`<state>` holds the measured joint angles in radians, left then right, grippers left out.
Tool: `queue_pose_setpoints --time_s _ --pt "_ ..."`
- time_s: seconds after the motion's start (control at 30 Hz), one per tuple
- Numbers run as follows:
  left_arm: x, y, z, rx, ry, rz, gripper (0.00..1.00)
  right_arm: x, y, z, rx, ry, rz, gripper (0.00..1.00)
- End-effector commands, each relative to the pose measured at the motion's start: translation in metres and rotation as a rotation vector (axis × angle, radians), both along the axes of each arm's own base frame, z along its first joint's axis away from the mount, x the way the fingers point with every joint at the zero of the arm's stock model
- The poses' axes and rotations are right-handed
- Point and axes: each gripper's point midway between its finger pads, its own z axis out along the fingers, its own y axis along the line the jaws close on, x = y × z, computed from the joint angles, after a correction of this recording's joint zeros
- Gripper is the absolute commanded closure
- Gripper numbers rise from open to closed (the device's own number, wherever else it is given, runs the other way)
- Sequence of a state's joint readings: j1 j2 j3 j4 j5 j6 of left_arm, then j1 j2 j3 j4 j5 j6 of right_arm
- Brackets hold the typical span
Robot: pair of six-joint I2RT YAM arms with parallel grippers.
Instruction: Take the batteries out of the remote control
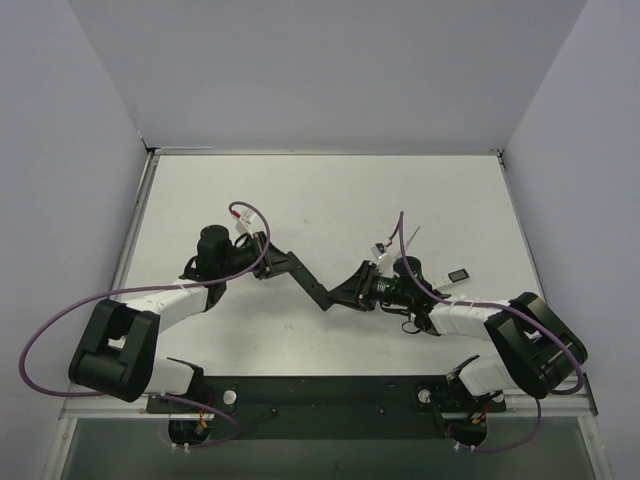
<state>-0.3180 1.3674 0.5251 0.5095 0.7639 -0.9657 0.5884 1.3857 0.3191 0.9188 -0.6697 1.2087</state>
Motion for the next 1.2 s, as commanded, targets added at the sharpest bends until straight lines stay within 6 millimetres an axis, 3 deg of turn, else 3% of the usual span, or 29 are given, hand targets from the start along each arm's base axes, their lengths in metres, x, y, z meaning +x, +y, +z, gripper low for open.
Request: queue_pose_setpoints --time_s 0.0,0.1,0.47,0.63,0.7,0.73,0.77,0.97,1.17 --pt "0.023 0.009 0.017 0.007 -0.095 0.054 1.0 0.0 -0.005 0.006 0.017 -0.036 -0.003 0.85" --pt "0.021 0.008 0.018 -0.004 -0.092 0.046 1.0 0.0 -0.005 0.007 0.02 -0.039 -0.002 0.82" --pt "0.023 0.006 0.017 -0.035 -0.075 0.041 1.0 0.002 -0.002 0.007 0.046 -0.027 0.004 0.88" --pt "0.031 0.01 0.013 0.041 -0.12 0.065 1.0 0.004 -0.003 0.002 0.031 -0.014 -0.007 0.67" --pt "0.033 0.018 -0.007 0.17 -0.105 0.081 1.0 0.005 -0.004 -0.001 0.02 -0.01 -0.008 0.61" --pt "0.041 0.021 -0.004 0.211 -0.129 0.115 1.0 0.005 -0.003 -0.001 0.017 -0.01 -0.007 0.6" --pt "0.039 0.025 -0.012 0.254 -0.098 0.121 1.0 0.004 -0.003 -0.002 0.01 -0.005 -0.002 0.6" --pt "0.047 0.031 -0.016 0.389 -0.123 0.158 1.0 0.006 -0.002 -0.002 -0.002 -0.006 0.004 0.62" --pt "0.045 0.029 -0.019 0.385 -0.115 0.145 1.0 0.004 -0.004 -0.002 -0.014 -0.011 0.007 0.62"
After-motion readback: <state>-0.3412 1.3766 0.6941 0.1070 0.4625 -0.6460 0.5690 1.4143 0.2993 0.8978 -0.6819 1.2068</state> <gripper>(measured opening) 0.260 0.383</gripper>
